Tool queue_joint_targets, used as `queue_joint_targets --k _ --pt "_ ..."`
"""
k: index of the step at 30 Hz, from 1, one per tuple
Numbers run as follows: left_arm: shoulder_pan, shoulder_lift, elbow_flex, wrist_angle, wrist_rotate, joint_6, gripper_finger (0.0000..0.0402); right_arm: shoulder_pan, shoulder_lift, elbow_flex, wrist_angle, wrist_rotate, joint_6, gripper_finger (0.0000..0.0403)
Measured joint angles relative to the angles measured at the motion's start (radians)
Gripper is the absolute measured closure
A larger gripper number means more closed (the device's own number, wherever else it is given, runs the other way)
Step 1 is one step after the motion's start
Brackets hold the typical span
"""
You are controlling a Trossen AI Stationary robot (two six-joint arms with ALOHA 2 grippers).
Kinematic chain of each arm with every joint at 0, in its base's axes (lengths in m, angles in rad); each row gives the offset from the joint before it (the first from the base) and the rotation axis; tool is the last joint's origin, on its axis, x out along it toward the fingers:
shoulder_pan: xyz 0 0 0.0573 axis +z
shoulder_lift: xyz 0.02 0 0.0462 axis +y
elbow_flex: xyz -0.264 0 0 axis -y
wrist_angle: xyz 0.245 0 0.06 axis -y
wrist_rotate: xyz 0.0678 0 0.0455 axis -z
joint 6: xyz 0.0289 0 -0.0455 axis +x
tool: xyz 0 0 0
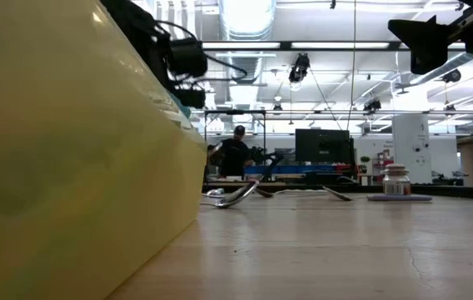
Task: Pick & Place Food Item
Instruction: Put the green spoon into the gray bin
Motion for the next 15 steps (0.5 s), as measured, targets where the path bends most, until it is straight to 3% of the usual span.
queue_joint_targets --k 7,15 --pt "-0.030 -0.106 0.047 -0.190 -0.049 -0.055 0.0398 0.000 0.000 0.000 -0.001 0.000 0.000 0.0064" --pt "-0.129 -0.204 0.078 -0.446 -0.147 -0.227 0.0398 0.000 0.000 0.000 -0.001 0.000 0.000 0.0064"
